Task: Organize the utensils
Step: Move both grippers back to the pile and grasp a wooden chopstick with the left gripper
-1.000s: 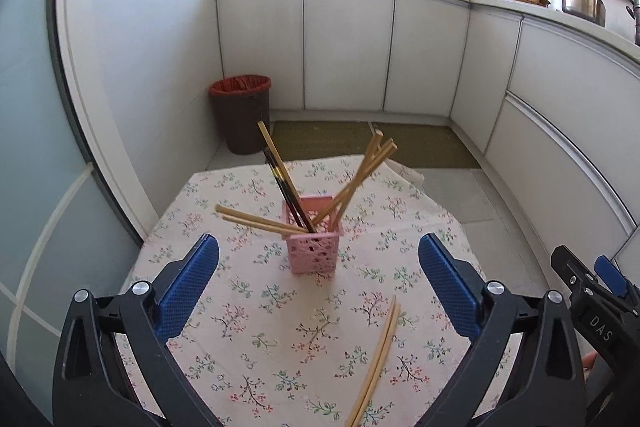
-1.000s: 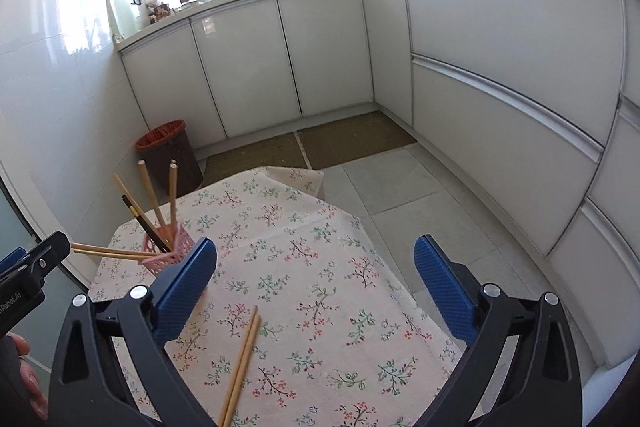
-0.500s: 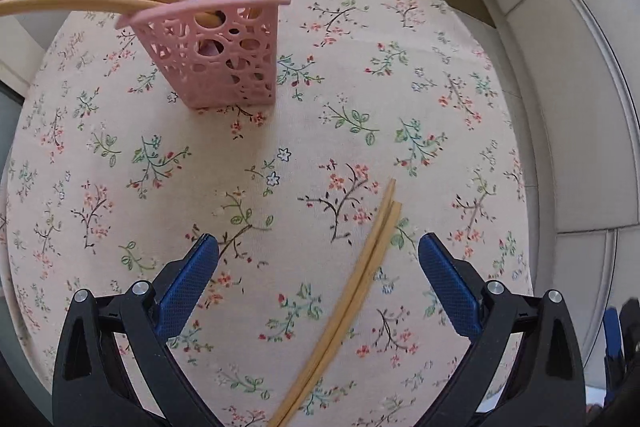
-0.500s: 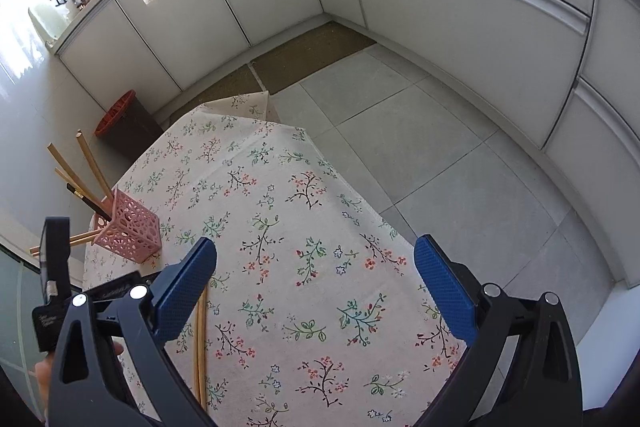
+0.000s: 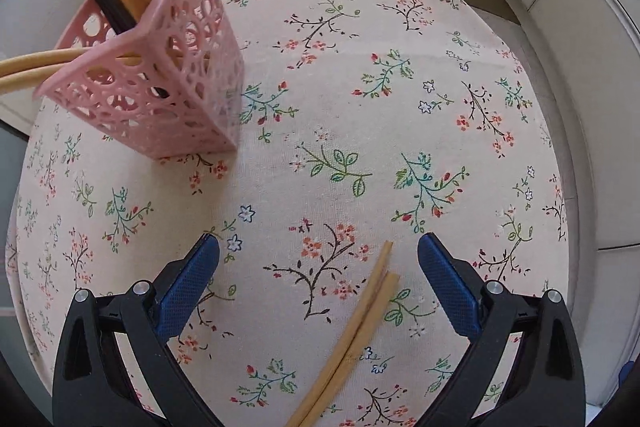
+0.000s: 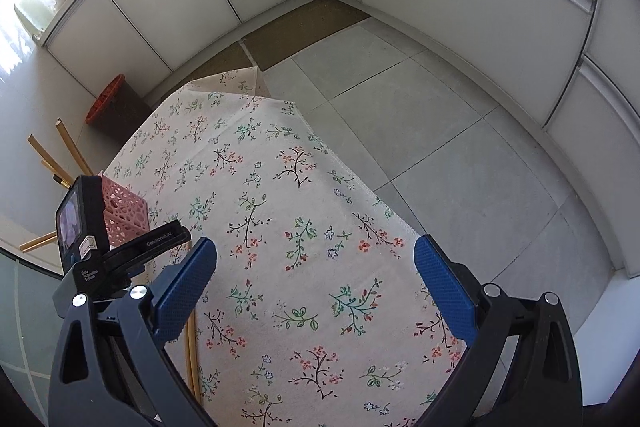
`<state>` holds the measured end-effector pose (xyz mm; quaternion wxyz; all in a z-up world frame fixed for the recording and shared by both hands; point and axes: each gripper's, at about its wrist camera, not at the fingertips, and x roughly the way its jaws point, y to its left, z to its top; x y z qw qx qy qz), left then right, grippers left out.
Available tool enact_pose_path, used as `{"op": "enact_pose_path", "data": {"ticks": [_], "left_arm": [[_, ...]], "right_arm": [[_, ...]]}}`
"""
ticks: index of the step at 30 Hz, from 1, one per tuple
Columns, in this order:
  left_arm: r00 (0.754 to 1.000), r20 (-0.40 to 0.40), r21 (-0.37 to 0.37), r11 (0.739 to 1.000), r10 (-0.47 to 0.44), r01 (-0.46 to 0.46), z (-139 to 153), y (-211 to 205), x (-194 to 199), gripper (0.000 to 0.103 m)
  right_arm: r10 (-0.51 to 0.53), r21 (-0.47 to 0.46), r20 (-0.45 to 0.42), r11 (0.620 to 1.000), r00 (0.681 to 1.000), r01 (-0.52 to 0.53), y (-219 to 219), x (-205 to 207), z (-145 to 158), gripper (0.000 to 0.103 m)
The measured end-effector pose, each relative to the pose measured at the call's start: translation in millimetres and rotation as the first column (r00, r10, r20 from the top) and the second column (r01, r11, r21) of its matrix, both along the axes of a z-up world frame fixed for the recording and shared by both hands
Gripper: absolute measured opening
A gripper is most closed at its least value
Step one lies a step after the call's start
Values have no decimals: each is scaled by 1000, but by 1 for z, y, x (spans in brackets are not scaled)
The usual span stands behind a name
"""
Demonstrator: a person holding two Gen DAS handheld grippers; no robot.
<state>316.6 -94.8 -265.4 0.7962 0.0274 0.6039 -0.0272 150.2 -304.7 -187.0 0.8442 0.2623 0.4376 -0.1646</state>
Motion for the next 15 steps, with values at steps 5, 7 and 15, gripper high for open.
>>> {"op": "enact_pose_path", "data": {"ticks": [5,7,15], "left_arm": [[1000,-10,11,1000,9,-9,-14,8,3,90],[999,-22,-17,1000,26,-26,-13,17,4,82],[999,-39,-22,999,-34,33,-12,33,-15,71]], "right_arm": [[11,-4,-10,1000,1000,-11,4,1,-1,96],[28,-14,-17,999,999,-29,8,4,-2,96],[82,11,-81,997,993,-81,24,14,-16,96]]}}
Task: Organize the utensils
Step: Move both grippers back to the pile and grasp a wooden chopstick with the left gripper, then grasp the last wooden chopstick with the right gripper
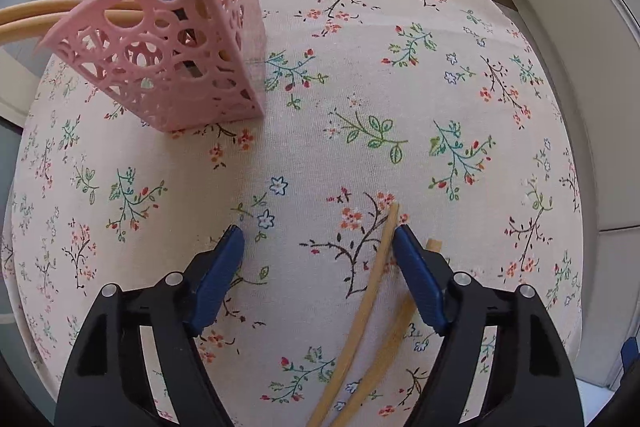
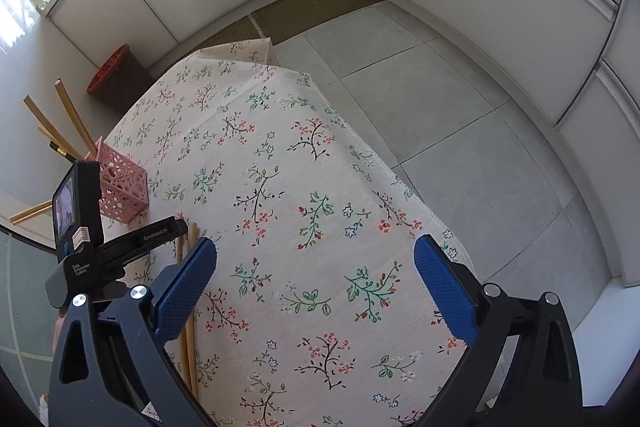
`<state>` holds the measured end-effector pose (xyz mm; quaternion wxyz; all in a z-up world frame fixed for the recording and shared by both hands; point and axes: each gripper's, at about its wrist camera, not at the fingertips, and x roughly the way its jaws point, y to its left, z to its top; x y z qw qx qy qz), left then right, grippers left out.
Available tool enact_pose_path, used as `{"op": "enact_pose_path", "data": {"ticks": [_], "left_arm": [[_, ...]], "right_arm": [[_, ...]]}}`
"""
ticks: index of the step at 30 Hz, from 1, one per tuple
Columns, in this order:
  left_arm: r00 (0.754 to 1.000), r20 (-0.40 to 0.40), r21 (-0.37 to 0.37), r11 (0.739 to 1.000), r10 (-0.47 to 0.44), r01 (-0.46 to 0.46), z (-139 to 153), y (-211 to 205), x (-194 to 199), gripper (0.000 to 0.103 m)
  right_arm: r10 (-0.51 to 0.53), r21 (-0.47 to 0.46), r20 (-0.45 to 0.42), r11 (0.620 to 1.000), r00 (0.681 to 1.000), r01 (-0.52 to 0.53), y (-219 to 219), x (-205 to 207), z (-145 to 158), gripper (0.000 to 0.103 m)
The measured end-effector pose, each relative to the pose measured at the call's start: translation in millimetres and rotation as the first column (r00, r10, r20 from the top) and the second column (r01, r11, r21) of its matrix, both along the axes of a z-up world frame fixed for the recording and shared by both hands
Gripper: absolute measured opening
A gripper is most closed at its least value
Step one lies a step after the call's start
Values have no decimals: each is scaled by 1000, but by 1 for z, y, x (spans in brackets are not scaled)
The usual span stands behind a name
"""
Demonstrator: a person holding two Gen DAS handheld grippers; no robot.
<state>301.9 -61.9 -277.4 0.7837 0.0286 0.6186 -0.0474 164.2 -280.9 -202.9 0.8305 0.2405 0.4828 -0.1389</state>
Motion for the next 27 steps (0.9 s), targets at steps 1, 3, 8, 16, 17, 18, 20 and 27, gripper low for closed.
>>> {"op": "enact_pose_path", "data": {"ticks": [1,3,8,16,17,18,20,27], "left_arm": [[1000,6,0,1000,-20,20,1,0,-4,65],[998,24,14,998,-56,56,7,-1,-16,36],[994,28,-17,994,-104,105,11,-6,-29,4],[995,63,-72,994,-74,78,43,43,-63,4],[994,76,-76,994,-73,78,51,49,-69,4],[993,95,-79,994,-72,80,59,55,-77,4],[989,133,-75,994,-69,79,79,68,-79,4],[960,273,-31,997,-59,70,122,77,-82,4]], "right_arm": [[5,5,-12,1000,1000,-4,2,2,-3,96],[9,16,-29,1000,1000,-9,5,5,-7,96],[7,36,-54,999,999,-5,13,18,-16,96],[73,60,-112,996,991,-67,52,61,-33,96],[90,53,-127,995,988,-83,61,69,-37,96],[105,46,-141,994,984,-100,70,75,-40,96],[125,37,-165,992,978,-120,87,88,-47,96],[186,69,-306,982,934,-173,127,122,-85,97]]}}
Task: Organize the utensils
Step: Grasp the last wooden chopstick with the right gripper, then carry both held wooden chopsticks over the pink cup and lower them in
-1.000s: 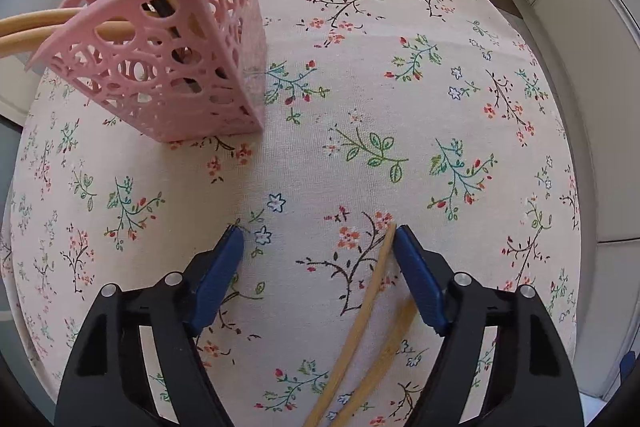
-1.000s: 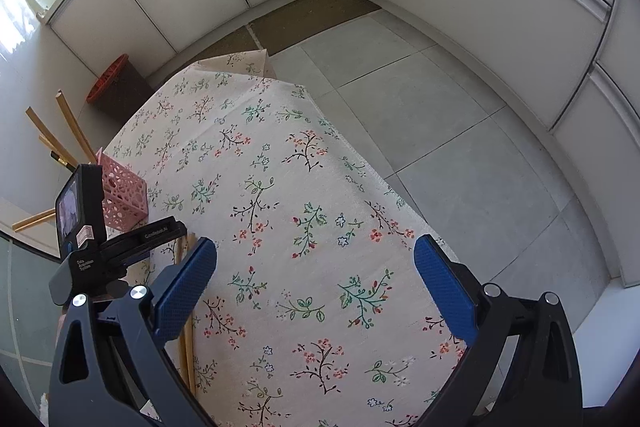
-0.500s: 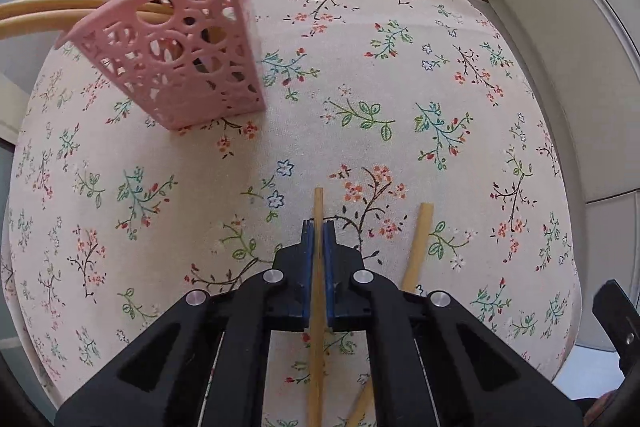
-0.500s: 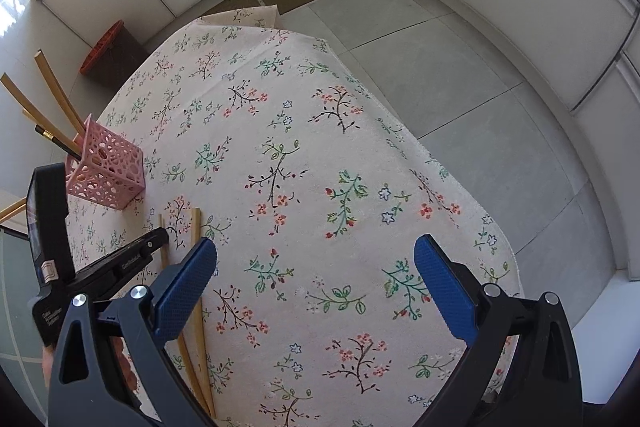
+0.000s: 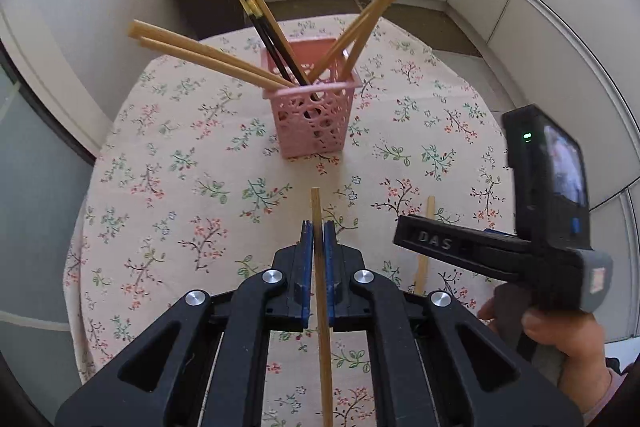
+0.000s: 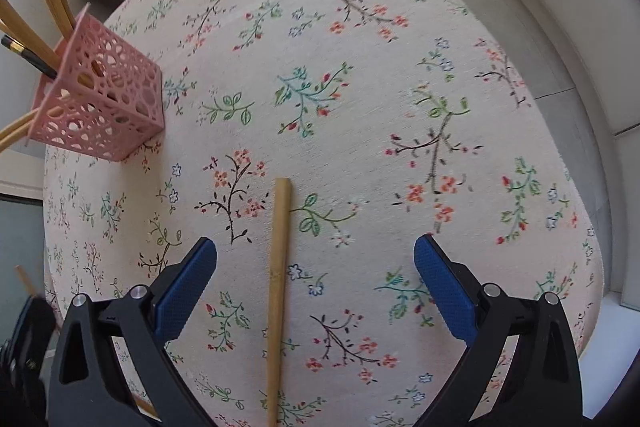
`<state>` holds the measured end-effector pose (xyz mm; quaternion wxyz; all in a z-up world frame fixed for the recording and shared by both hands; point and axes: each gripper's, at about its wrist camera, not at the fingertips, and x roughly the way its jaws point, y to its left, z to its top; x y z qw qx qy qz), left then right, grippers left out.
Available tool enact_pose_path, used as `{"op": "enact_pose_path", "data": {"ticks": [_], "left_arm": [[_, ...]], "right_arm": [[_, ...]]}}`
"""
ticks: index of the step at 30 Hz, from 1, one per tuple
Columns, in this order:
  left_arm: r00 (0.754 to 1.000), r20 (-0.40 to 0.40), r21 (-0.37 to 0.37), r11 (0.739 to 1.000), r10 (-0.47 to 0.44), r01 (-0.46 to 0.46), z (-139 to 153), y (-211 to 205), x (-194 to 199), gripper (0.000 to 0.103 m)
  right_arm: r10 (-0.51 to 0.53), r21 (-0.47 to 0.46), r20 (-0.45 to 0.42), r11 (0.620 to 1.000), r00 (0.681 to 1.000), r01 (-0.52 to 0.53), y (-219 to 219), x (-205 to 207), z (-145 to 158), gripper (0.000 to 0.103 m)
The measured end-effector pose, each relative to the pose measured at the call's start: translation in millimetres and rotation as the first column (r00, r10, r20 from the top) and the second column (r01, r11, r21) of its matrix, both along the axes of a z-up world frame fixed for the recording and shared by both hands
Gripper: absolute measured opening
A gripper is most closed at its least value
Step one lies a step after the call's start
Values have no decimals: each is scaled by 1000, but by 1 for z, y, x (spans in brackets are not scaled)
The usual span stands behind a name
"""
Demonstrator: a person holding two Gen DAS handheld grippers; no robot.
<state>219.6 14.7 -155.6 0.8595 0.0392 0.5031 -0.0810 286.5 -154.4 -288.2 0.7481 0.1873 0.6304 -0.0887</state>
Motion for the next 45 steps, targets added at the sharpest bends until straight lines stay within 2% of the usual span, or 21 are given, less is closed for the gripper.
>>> {"op": "enact_pose_path", "data": {"ticks": [3,5,7,8,9,12,16,18,22,25,32,41,43,45], "left_arm": [[999,52,9,1000,-1,0,10,-4,-3,4],[996,90,19,1000,-1,0,19,-3,-9,4],[994,113,11,1000,-4,3,28,0,-13,4],[992,125,8,1000,-6,5,31,-1,-15,4],[990,137,6,1000,-8,7,34,-1,-17,4],[987,162,-5,1000,-11,11,44,-1,-22,4],[982,189,-18,1000,-9,12,54,0,-31,4],[980,200,-25,1000,-10,15,58,0,-35,4],[976,215,-33,999,-13,20,64,0,-45,4],[974,224,-34,999,-23,32,66,-3,-52,4],[969,243,-27,998,-41,49,70,-12,-62,4],[957,287,-51,997,-42,59,87,-16,-64,4],[957,287,-70,995,-42,65,93,-16,-61,4],[953,300,-72,995,-41,65,99,-15,-60,4]], "right_arm": [[35,-47,-1,998,999,-35,11,1,0,95],[29,-99,4,995,1000,-28,13,-2,5,80],[32,-116,25,993,999,-29,13,-7,11,39],[38,-100,28,994,999,-35,12,-9,12,30],[41,-69,23,997,999,-39,9,-12,11,14],[-11,43,25,999,1000,10,-5,-27,11,9],[-37,101,97,995,995,27,-17,-52,32,9],[-27,88,168,996,985,12,-21,-66,55,9],[5,38,329,999,944,-18,-31,-93,97,9],[37,28,406,998,913,-53,-33,-115,117,9],[134,-65,543,991,829,-117,-30,-160,163,9],[122,-48,672,992,730,-121,-37,-168,225,9],[124,-59,672,992,730,-114,-40,-166,235,9],[100,-61,644,995,759,-79,-49,-159,234,10]]}}
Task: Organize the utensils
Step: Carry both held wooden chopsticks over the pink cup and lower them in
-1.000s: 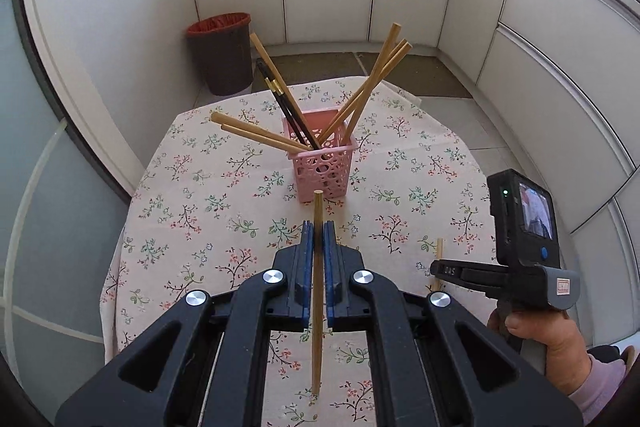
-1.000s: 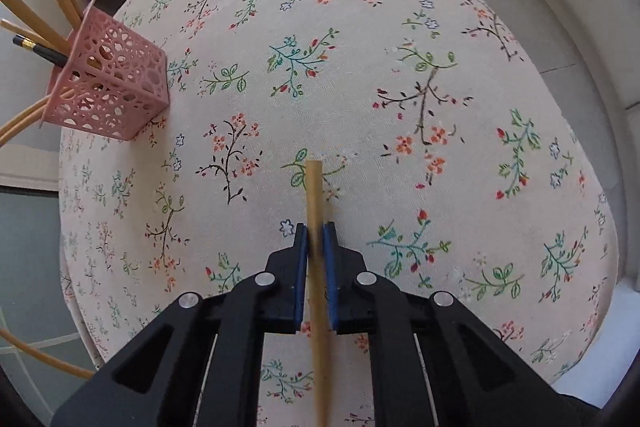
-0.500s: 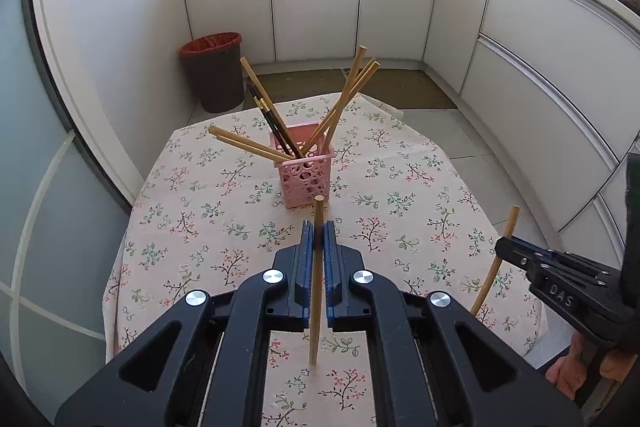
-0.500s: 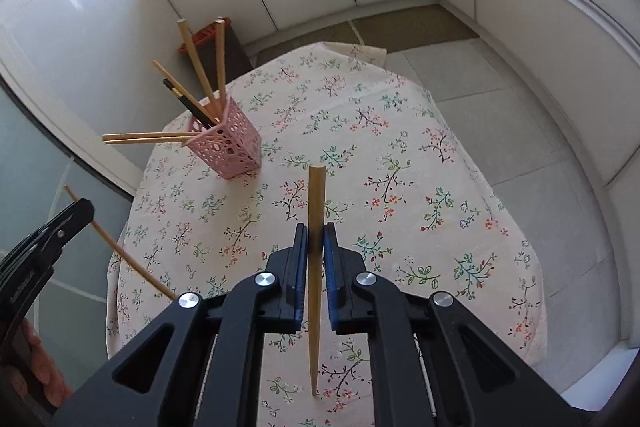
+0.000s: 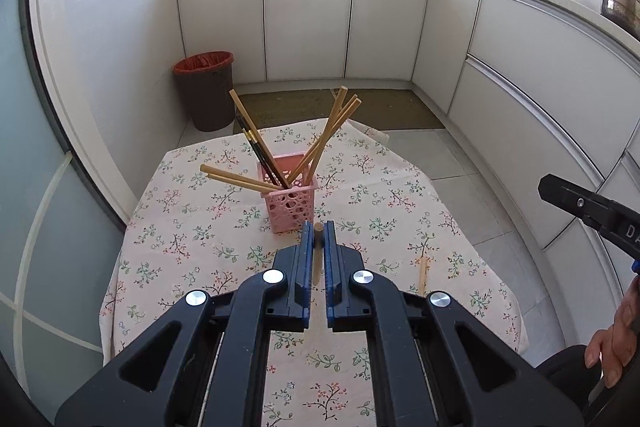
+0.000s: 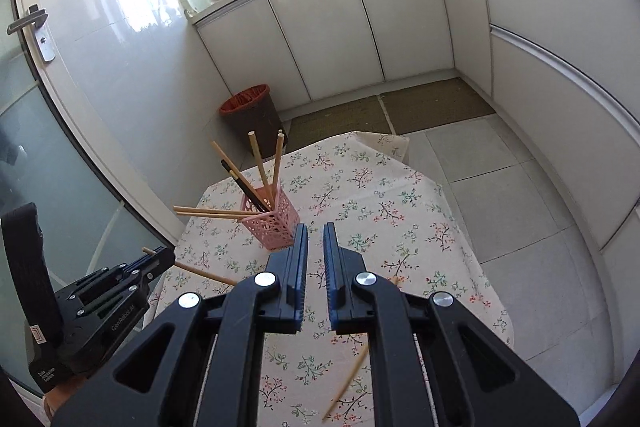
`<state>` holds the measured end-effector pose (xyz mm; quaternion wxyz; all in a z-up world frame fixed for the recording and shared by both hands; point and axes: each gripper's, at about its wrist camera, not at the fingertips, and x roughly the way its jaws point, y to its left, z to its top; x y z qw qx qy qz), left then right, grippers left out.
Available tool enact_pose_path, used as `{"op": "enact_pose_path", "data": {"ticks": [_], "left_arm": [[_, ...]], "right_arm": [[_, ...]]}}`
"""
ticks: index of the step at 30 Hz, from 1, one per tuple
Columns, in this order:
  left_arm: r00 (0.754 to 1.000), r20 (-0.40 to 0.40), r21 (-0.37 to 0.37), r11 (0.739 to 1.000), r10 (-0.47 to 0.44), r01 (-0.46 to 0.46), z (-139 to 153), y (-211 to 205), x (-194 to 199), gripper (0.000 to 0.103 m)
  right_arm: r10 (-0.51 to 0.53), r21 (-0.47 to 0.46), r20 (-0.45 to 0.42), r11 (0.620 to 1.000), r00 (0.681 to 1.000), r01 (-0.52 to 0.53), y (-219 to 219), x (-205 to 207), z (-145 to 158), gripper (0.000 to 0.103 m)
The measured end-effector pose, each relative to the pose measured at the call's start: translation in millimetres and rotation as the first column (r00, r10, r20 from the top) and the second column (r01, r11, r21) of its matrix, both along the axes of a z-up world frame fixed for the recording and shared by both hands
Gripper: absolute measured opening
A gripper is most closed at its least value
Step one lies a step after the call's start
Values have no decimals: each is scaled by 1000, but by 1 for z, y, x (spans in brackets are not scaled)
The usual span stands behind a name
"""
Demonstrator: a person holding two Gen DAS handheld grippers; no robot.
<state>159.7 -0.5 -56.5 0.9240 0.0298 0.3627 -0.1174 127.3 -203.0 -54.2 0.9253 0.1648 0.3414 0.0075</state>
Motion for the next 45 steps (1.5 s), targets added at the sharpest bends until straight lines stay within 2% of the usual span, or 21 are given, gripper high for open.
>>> {"op": "enact_pose_path", "data": {"ticks": [2,3,4,6,8,9,12,16,17,18,19,20,21,24,26,31,34,39,45], "left_arm": [[1000,13,-9,1000,-1,1,4,0,0,4],[1000,15,-20,1000,0,1,4,1,0,4],[1000,15,-24,1000,-1,2,4,0,0,4],[1000,14,-34,999,-10,10,3,-3,1,4],[1000,16,-39,999,-17,18,4,-4,1,4],[1000,19,-42,999,-20,20,4,-4,0,4],[999,26,-46,999,-18,19,6,0,0,4],[1000,29,-51,999,-5,6,6,9,1,4],[1000,28,-55,999,-3,4,6,11,2,4],[1000,27,-58,998,-2,4,6,12,2,4],[1000,25,-61,998,-2,3,6,13,3,4],[1000,25,-61,998,-1,2,6,14,3,4],[1000,26,-62,998,0,1,7,13,2,4],[999,32,-66,998,1,1,10,14,1,4],[999,40,-61,998,0,3,12,12,-2,4],[998,66,-52,999,-2,5,19,10,-8,4],[996,84,-47,999,-6,9,24,7,-13,4],[994,108,-35,999,0,3,32,7,-21,4],[992,129,-23,1000,14,-12,41,10,-24,4]], "right_arm": [[-26,-8,-135,1000,991,25,-10,23,-22,39],[-28,24,-215,999,976,34,-17,37,-42,74],[-52,57,-298,996,953,72,-25,51,-67,77],[-105,21,-422,992,900,126,-31,76,-111,74],[-178,-75,-478,984,860,162,-30,97,-145,69],[-194,-88,-502,981,843,173,-30,106,-161,67],[-177,-34,-610,980,772,198,-32,126,-202,66],[-198,-50,-657,974,728,220,-26,130,-231,65],[-215,-77,-635,973,742,217,-23,129,-229,64],[-219,-105,-631,975,745,197,-19,129,-228,49],[-223,-133,-622,975,751,180,-16,128,-226,21],[-208,-124,-620,978,756,167,-15,127,-226,12],[-195,-97,-621,980,759,172,-16,126,-226,8],[-163,11,-613,977,773,215,-28,114,-222,8],[-144,60,-574,974,806,217,-31,101,-207,8],[-79,61,-367,992,927,109,-15,58,-136,8],[-32,37,-246,998,969,42,-1,34,-95,8],[23,3,-95,1000,995,-23,14,9,-40,8],[54,22,35,998,998,-55,22,-4,13,8]]}}
